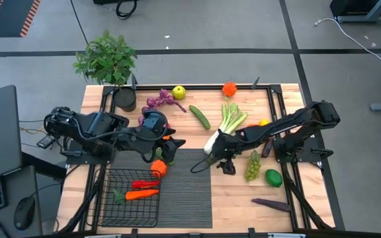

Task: Build produce basket
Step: Put the green chili pepper into the wire basket

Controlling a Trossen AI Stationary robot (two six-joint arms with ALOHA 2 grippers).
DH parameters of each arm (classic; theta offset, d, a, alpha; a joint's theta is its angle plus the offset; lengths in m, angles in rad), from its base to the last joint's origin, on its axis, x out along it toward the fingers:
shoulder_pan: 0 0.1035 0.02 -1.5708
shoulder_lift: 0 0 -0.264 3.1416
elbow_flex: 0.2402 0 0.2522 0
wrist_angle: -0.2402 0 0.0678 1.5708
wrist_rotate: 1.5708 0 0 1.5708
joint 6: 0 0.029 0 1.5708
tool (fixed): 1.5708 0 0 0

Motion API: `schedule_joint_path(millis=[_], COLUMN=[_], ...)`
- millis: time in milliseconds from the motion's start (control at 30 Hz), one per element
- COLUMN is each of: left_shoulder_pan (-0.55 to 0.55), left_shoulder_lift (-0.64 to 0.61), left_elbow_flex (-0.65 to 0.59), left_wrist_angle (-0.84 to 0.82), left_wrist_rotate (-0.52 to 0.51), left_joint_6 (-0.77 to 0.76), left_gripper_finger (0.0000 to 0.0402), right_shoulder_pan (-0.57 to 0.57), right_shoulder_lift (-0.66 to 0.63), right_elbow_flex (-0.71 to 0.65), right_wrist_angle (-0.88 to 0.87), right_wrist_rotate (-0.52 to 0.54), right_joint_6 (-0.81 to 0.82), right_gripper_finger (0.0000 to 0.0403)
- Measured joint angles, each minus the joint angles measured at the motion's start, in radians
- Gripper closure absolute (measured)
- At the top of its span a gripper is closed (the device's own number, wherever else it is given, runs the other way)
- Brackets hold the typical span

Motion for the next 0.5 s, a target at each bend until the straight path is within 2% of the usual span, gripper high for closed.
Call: schedule_joint_path(millis=[100, 200, 333, 500], left_shoulder_pan=[0.000, 0.000, -0.001, -0.006], left_shoulder_lift=[0.000, 0.000, 0.005, 0.016], left_elbow_flex=[0.000, 0.000, 0.000, -0.001], left_wrist_angle=[0.000, 0.000, 0.000, 0.001], left_wrist_rotate=[0.000, 0.000, 0.001, 0.001], left_joint_6=[0.000, -0.003, -0.026, -0.033], left_gripper_finger=[0.0104, 0.0104, 0.0104, 0.0104], right_shoulder_pan=[-0.001, 0.000, 0.010, 0.014], right_shoulder_lift=[0.006, 0.031, 0.043, 0.043], right_elbow_flex=[-0.013, -0.043, -0.083, -0.110], right_wrist_angle=[0.002, -0.006, -0.001, 0.000], right_wrist_rotate=[0.026, 0.018, 0.014, 0.044], right_joint_6=[-0.011, -0.018, 0.022, 0.024], right_gripper_finger=[0.0079, 0.0063, 0.0066, 0.0089])
